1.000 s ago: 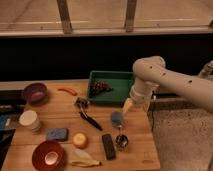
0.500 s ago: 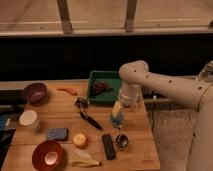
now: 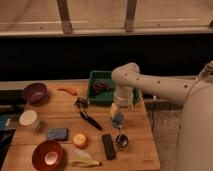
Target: Stack cups on top of each other
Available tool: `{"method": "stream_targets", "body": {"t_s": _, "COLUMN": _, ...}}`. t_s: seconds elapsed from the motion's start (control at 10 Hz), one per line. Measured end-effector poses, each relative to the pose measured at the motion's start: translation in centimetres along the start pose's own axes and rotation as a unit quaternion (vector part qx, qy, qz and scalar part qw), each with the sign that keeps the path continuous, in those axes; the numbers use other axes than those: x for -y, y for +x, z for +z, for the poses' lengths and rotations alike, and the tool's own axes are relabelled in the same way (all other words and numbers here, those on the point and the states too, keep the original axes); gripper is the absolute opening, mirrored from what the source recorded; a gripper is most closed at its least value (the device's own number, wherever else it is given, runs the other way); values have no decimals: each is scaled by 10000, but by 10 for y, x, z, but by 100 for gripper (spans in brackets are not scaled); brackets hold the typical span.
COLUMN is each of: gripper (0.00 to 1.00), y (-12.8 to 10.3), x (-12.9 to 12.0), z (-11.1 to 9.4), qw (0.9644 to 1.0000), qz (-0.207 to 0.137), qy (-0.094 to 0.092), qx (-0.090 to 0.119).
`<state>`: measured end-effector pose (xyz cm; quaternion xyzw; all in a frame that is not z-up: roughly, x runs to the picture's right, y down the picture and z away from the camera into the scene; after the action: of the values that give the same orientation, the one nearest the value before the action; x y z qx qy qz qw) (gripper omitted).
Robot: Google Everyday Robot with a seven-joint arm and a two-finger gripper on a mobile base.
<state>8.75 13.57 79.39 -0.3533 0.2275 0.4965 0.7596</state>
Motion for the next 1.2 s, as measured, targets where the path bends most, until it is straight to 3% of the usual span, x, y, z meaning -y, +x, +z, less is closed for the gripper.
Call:
{"method": "stream_targets", "body": {"t_s": 0.4, "gripper": 66, "y": -11, "x": 16, "z": 26, "qw": 9997, "qz": 159, "qy": 87, "qx": -149}}
{"method": "stream_targets", "body": {"t_s": 0.8, "gripper": 64, "y": -5, "x": 31, "z": 48, "qw": 9987, "qz": 336, "qy": -111, "qx": -359}}
{"method": "stream_targets", "body": {"t_s": 1.0, "gripper": 48, "y": 4, "x": 37, "z": 54, "qw": 9979, "qz": 366, "qy": -349, "qx": -409}}
{"method": "stream_targets", "body": {"t_s": 1.2, "gripper": 28, "y": 4, "x": 30, "z": 49, "qw": 9978, "qz": 254, "qy": -436, "qx": -429}}
